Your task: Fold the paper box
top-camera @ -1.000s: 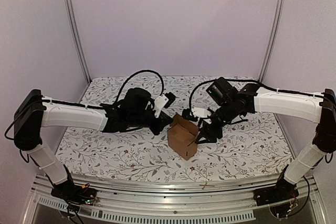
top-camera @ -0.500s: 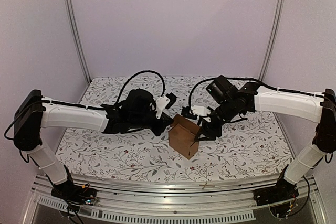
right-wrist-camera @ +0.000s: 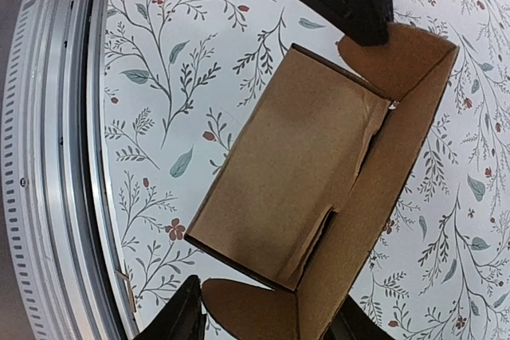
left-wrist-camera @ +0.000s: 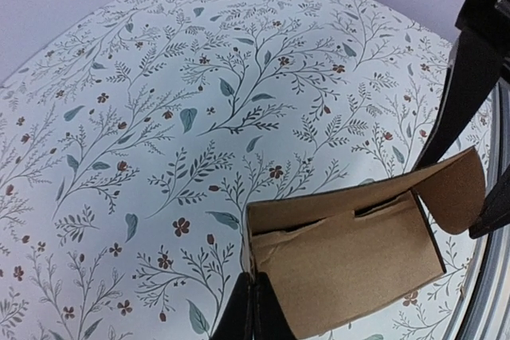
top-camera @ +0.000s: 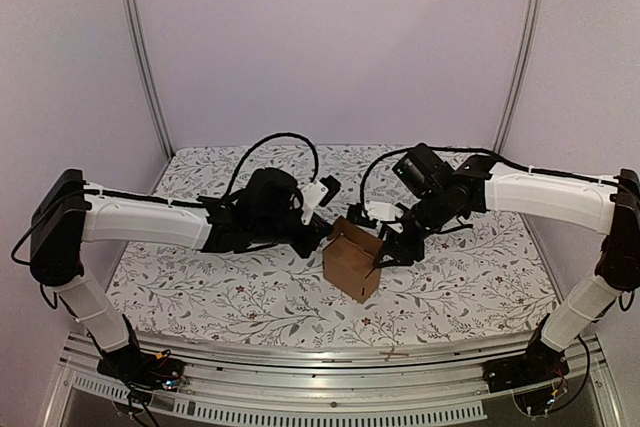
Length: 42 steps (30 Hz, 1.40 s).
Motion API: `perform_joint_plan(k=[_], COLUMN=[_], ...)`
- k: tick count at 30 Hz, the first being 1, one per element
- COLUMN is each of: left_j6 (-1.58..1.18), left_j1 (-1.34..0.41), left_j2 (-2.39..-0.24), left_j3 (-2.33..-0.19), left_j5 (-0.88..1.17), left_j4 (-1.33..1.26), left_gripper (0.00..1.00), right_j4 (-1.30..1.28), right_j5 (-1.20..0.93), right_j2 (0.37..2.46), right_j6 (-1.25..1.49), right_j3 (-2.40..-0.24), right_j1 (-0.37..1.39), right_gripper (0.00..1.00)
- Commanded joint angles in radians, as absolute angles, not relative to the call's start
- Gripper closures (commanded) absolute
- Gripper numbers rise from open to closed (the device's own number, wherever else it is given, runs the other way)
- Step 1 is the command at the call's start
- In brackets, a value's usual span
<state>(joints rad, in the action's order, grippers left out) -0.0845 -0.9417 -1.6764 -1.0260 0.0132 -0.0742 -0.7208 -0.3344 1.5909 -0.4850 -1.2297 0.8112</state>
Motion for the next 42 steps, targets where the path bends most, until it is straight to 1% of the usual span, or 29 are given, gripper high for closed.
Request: perform_joint_plan(k=[1, 9, 13, 23, 35, 42], left_j6=[-0.1, -0.125, -0.138, -0.171, -0.147, -0.156], left_j1=[-0.968, -0.991, -1.008, -1.05, -1.054, -1.054], left_j2=[-1.699, -1.703, -1.708, -1.739, -1.724, -1.732], left_j3=[-1.052, -1.086, -1.085, -1.094, -1.065, -1.046], left_j5=[0.009, 0.004, -0.045, -0.084, -0.142, -0.136], left_j4=[-0.033, 0.039, 0.04, 0.044, 0.05, 0.03], left_gripper=[0.99, 1.0, 1.0, 1.0, 1.0, 1.0], right_j4=[-0.739, -0.743, -0.74, -0.732, -0.73, -0.727], right_j5=[-0.341, -0.325, -0.324, -0.328, -0.335, -0.303], right_j2=[1.605, 1.607, 1.605, 1.582, 1.568, 1.567], right_j6=[-0.448, -0.41, -0.418, -0.426, -0.421, -0.439], right_j3=[-1.268, -1.275, -1.259, -1.228, -1.217, -1.202], right_j1=[0.819, 0.819, 0.818, 0.819, 0.827, 0.852], right_gripper=[0.55, 0.56, 0.56, 0.56, 0.57, 0.57])
